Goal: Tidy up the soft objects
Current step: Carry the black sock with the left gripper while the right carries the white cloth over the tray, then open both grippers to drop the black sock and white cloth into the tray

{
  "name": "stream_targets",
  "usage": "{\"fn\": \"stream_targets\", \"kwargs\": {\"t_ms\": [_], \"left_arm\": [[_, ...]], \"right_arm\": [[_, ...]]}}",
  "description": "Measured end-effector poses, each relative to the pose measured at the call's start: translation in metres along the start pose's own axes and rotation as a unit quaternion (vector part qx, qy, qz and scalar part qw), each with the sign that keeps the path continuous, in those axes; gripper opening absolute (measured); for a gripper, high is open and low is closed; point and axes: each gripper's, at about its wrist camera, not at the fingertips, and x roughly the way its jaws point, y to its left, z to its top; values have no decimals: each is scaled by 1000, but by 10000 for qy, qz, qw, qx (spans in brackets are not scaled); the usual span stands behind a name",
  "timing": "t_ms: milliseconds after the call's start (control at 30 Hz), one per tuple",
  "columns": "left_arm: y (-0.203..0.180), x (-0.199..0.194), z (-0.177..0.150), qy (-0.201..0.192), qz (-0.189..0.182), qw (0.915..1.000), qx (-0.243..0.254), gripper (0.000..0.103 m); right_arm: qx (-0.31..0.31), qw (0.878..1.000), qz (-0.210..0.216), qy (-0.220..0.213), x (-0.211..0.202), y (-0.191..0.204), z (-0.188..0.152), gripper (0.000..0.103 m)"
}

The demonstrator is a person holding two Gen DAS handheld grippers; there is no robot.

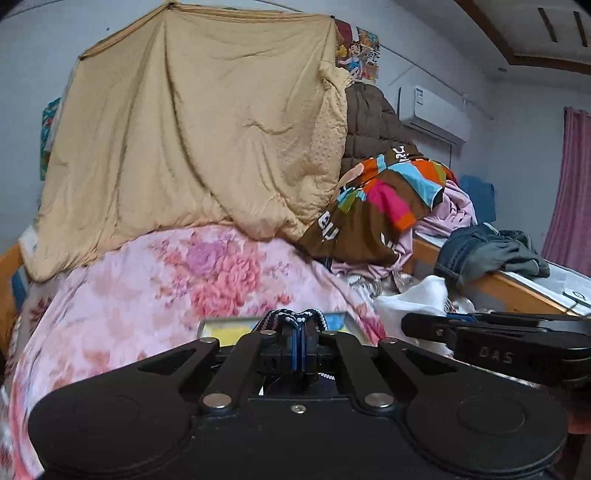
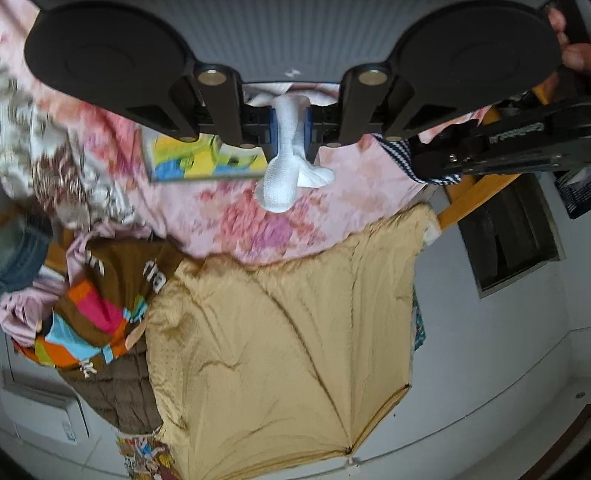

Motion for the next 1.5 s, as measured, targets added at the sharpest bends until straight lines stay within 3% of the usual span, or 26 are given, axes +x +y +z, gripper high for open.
{"fn": "stream_targets", "kwargs": {"t_ms": [300, 467, 733, 1100, 1500], "left_arm": [[7, 124, 25, 141, -187, 9997, -101, 1], [14, 199, 17, 276, -284, 9990, -195, 1], [20, 291, -11, 667, -392, 9962, -392, 1], [18, 341, -60, 1234, -461, 9875, -871, 2], [10, 349, -90, 1551, -492, 9838, -747, 8]], "right_arm": [[282, 9974, -624, -233, 98, -54, 13, 16], [193, 9952, -931, -210, 143, -81, -1, 16], [136, 9954, -950, 63, 205, -120, -21, 16], [191, 9935, -860, 721, 236, -139, -50, 18], [339, 9896, -928, 1047, 244, -151, -65, 24]]}}
